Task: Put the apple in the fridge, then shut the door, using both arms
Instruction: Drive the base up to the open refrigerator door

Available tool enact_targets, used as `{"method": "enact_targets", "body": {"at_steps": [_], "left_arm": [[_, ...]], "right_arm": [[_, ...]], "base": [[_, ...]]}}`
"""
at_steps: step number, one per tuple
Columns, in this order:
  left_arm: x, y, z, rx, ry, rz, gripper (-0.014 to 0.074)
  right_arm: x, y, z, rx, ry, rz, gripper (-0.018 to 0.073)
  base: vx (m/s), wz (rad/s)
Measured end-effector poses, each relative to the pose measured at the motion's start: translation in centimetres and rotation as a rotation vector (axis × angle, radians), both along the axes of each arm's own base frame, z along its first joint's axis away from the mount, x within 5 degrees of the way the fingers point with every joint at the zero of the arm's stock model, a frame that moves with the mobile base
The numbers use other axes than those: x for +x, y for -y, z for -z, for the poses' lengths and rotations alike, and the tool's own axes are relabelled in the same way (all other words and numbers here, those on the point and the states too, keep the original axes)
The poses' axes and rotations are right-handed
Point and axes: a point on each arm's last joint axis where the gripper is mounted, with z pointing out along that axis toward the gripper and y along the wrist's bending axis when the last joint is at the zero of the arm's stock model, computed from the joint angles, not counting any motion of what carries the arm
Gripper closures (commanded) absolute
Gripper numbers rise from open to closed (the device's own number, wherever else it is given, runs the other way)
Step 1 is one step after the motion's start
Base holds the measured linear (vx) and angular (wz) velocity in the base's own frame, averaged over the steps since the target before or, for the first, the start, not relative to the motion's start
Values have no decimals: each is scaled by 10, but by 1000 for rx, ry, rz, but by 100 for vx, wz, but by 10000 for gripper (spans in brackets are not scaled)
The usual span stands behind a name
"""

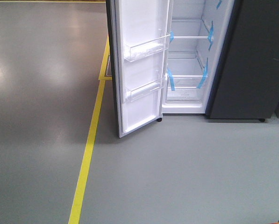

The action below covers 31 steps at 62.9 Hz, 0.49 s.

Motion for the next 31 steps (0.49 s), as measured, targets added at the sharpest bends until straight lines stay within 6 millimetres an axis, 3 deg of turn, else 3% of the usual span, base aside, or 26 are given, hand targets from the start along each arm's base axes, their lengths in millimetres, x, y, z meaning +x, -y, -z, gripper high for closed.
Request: {"method": "enact_targets", "body": {"at_steps": [31], "left_arm": [[0,0,0,0,0,0,603]], "right_arm": [[0,0,0,0,0,0,186]], "base": [[25,-1]]}}
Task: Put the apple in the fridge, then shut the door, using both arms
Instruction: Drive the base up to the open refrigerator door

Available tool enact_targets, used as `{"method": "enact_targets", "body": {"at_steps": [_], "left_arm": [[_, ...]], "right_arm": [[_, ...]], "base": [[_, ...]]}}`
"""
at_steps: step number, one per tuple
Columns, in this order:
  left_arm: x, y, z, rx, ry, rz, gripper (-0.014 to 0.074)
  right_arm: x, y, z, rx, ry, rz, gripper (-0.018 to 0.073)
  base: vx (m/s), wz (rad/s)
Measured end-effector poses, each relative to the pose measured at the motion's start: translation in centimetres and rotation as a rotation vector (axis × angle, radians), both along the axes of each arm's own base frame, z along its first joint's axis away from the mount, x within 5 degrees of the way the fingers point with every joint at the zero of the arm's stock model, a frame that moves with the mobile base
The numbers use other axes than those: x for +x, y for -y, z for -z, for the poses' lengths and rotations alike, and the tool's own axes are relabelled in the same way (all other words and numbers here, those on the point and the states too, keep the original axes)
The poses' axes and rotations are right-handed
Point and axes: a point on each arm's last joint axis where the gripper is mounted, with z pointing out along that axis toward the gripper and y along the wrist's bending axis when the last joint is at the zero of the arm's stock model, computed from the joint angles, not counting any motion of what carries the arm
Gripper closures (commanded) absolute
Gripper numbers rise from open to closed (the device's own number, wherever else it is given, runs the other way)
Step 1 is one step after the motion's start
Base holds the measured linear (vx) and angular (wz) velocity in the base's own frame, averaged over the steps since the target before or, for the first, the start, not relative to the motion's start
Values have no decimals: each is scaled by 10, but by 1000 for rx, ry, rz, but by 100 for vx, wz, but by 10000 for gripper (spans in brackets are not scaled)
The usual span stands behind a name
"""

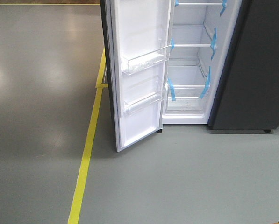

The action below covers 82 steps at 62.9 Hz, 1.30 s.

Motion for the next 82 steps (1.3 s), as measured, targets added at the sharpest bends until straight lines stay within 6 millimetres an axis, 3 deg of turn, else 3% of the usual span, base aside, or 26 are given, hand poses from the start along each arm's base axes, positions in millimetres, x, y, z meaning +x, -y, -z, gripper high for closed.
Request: {"method": "enact_targets", "body": {"at_steps": [82], "left_arm": [[0,0,0,0,0,0,603]], "right_arm": [[0,0,0,0,0,0,186]], "base": [[20,0]]}}
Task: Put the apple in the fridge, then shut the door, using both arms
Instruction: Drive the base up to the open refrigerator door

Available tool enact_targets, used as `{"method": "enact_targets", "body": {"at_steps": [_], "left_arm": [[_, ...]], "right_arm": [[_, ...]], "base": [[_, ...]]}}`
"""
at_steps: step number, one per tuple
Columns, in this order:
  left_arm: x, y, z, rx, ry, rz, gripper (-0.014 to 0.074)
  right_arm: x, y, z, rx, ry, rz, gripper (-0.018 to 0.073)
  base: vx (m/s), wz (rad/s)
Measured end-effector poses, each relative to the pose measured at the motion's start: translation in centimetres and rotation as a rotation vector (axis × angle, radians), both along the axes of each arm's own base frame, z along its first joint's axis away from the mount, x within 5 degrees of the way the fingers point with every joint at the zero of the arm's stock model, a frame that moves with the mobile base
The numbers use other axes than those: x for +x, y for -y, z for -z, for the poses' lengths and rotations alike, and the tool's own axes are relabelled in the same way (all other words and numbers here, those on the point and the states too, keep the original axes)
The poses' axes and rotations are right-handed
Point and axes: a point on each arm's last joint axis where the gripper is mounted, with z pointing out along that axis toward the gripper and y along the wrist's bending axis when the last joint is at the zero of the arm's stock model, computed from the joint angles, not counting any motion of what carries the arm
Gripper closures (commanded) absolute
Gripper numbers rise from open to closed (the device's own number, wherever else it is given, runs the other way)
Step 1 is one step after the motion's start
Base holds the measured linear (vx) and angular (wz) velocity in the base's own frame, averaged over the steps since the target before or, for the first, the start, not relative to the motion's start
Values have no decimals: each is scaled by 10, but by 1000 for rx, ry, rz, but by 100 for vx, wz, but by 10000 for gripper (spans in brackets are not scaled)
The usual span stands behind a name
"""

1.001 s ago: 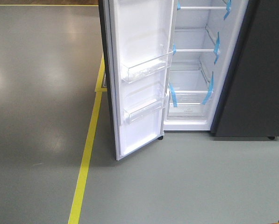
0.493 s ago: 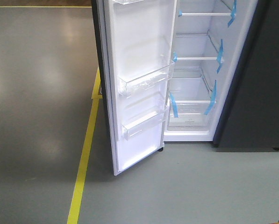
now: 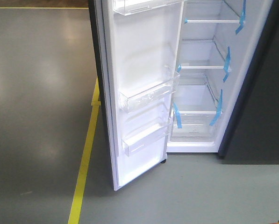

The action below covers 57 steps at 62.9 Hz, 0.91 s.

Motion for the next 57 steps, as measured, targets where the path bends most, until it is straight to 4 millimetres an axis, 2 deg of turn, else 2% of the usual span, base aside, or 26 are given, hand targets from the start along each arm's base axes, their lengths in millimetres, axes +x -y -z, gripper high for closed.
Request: {"method": "enact_targets", "body": {"at_steps": [57], "left_arm": [[0,0,0,0,0,0,603]], "right_arm": [[0,0,0,0,0,0,186]], "base": [[18,3]]}}
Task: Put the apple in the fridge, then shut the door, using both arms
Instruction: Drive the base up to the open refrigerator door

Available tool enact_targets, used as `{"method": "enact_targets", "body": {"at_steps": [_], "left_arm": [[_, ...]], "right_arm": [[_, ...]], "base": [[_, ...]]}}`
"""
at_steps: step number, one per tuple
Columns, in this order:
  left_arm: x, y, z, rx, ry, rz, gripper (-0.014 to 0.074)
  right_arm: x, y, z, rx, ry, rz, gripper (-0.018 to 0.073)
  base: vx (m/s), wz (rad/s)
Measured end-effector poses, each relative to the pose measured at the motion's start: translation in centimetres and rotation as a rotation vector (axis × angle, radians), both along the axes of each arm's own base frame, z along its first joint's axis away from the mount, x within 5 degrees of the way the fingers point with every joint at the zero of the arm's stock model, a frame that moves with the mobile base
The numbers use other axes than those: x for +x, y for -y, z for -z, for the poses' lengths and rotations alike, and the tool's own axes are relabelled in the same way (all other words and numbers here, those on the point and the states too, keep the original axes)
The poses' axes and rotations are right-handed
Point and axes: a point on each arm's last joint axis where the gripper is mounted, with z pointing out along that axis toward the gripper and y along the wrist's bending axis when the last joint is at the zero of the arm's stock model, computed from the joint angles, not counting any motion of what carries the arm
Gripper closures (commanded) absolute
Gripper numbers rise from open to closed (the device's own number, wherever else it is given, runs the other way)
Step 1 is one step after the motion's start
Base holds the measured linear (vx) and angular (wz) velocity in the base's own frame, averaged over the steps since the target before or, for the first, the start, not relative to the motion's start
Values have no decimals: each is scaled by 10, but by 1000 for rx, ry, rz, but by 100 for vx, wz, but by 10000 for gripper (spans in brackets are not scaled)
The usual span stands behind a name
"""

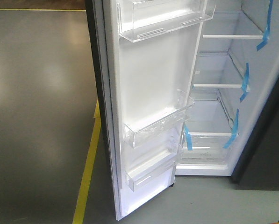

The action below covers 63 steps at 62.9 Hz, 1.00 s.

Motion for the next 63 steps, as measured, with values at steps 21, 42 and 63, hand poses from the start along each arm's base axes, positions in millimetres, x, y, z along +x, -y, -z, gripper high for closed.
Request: {"method": "enact_targets", "body": {"at_steps": [21,42,63], "left_arm": [[0,0,0,0,0,0,603],[0,0,0,0,0,0,603],[0,0,0,0,0,0,603]], "right_arm": [[0,0,0,0,0,0,186],[0,0,0,0,0,0,186],[0,0,0,0,0,0,186]], "base": [[14,-3],[12,-4],[9,-8]]}}
